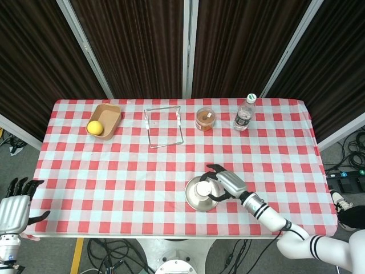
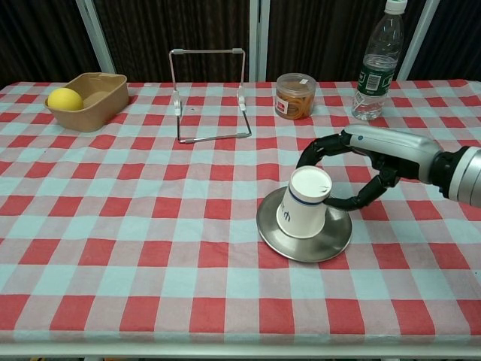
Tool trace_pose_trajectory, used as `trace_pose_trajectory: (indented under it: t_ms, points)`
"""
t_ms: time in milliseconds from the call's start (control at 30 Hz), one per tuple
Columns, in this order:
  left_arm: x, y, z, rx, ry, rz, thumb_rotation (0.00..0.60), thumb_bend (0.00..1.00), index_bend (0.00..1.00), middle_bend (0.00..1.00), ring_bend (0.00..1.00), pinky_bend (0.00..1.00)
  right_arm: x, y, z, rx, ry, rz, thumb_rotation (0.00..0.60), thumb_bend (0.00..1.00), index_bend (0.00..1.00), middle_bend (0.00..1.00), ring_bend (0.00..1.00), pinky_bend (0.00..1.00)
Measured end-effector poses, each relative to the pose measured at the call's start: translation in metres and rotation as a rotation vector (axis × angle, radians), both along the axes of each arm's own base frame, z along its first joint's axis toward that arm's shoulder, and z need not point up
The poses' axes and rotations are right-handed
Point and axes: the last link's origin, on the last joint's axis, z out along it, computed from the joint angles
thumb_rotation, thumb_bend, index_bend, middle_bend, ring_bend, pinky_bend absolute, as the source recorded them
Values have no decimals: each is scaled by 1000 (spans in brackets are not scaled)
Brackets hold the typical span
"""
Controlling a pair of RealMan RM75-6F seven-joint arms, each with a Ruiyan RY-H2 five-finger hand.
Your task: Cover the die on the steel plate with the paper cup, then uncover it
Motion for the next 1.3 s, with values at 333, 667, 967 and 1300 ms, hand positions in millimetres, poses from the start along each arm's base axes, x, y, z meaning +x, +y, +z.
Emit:
trace_pose_trajectory:
  t_ms: [333,667,967,1300]
  points:
    - [0,0,0,-1,-2,-2,600,18,205,198,88,3,7,13,0,66,1,50,600,303,552,320,45,33]
    - [-1,-3,1,4,-1,6,600,17,205,198,88,3,2,-3,-1,22,-22,-19,600,307,553,316,45,33]
    - [0,-2,2,5,4,-1,600,17,204,198,88,3,-1,-9,-2,36,-28,-28,600,309,555,314,45,33]
    - [1,0,1,0,7,-3,600,18,205,198,88,3,3,10,-4,116,-35,23,600,313,559,317,45,33]
